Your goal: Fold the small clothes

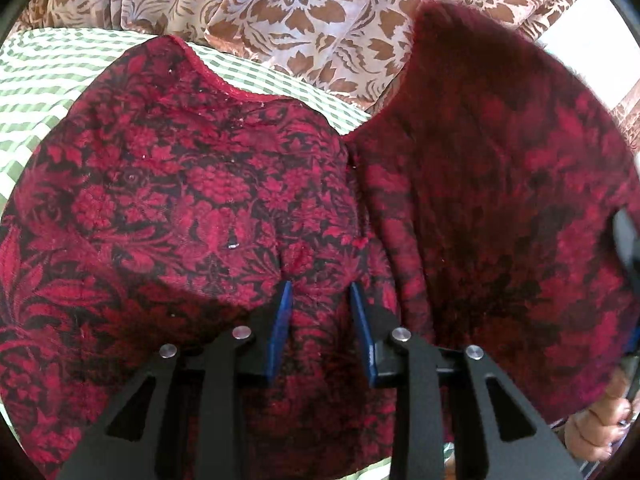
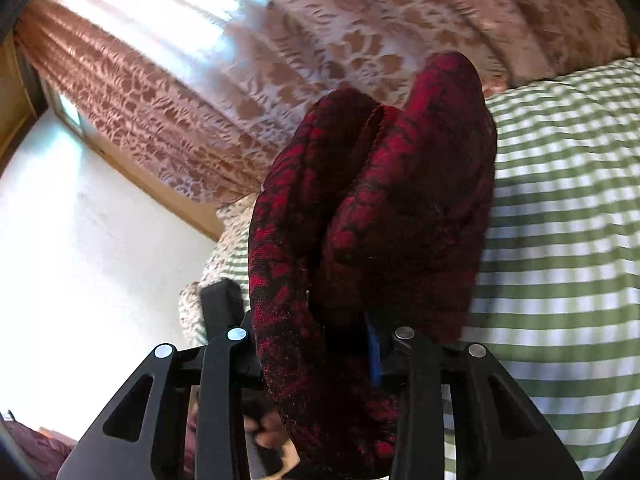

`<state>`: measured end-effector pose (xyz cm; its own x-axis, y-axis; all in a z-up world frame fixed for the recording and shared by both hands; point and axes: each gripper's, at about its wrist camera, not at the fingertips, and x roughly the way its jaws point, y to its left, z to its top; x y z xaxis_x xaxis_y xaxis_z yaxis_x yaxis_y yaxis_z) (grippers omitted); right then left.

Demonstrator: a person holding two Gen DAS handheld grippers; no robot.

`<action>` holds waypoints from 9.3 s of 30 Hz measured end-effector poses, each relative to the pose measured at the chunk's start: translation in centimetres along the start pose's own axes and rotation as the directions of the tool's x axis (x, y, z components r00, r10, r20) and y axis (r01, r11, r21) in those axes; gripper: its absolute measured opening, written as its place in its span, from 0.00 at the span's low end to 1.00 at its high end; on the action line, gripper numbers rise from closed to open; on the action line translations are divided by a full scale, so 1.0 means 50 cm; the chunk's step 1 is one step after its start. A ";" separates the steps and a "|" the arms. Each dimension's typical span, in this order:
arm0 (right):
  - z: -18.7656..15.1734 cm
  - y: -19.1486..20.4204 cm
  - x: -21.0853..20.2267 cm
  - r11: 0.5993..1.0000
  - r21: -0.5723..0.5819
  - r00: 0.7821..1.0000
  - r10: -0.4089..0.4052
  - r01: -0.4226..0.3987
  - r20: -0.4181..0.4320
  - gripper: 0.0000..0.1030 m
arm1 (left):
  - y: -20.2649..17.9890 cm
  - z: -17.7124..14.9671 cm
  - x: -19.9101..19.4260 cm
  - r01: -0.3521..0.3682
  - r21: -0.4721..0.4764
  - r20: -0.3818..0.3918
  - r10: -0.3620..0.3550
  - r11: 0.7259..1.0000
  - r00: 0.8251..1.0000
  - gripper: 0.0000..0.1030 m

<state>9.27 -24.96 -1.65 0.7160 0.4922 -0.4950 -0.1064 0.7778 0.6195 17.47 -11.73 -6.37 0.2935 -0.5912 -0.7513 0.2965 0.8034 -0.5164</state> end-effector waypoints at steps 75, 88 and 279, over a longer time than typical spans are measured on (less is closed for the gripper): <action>-0.226 0.180 0.349 0.665 -0.702 0.922 -0.386 0.254 -0.032 0.57 | 0.257 0.107 -0.333 -0.112 -0.176 0.082 0.127 0.978 0.988 0.11; -0.233 0.177 0.334 0.682 -0.693 0.932 -0.360 0.233 -0.041 0.57 | 0.143 0.148 -0.216 -0.056 0.000 0.059 0.055 0.998 0.997 0.14; -0.021 0.115 0.285 0.750 -0.393 0.847 -0.469 0.532 0.250 0.97 | 0.068 -0.023 -0.266 -0.623 -0.178 0.377 0.637 0.762 0.672 0.98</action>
<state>18.13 -13.05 -5.76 0.8287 -0.0457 -0.5578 0.0295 0.9988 -0.0380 13.54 -1.07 1.39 0.7287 0.0879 -0.6791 -0.1186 0.9929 0.0012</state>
